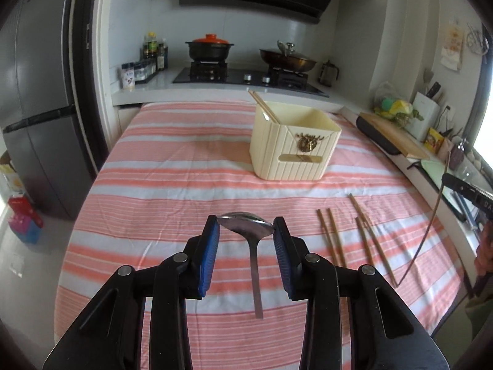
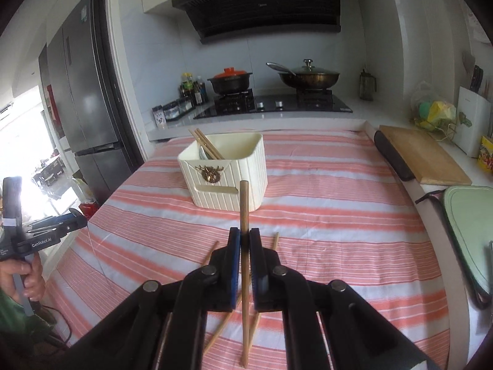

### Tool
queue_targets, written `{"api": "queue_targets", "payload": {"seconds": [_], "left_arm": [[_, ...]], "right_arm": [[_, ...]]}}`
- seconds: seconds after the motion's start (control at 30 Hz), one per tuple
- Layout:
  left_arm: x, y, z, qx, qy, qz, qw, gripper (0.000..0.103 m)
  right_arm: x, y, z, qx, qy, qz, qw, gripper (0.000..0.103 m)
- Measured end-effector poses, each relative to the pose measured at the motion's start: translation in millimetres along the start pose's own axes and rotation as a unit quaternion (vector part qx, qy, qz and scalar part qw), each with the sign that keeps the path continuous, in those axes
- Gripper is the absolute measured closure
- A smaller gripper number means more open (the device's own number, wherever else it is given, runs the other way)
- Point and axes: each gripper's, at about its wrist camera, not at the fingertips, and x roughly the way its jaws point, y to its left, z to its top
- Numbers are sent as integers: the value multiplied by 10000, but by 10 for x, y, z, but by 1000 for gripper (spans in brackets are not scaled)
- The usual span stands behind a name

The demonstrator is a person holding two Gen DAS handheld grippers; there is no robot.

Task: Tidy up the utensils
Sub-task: 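Grasp the metal spoon with the left gripper while the right lifts the chopstick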

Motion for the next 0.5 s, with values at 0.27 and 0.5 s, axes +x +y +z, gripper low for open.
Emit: {"api": "queue_targets", "payload": {"seconds": [0.27, 0.5], "left_arm": [[-329, -154, 13, -100, -252, -241, 9993, 68], [-466, -236, 90, -50, -306, -326, 9990, 68]], "right_arm": [[-496, 171, -16, -20, -727, -31, 9973, 97], [-697, 273, 33, -33, -994, 38, 9950, 97]]}}
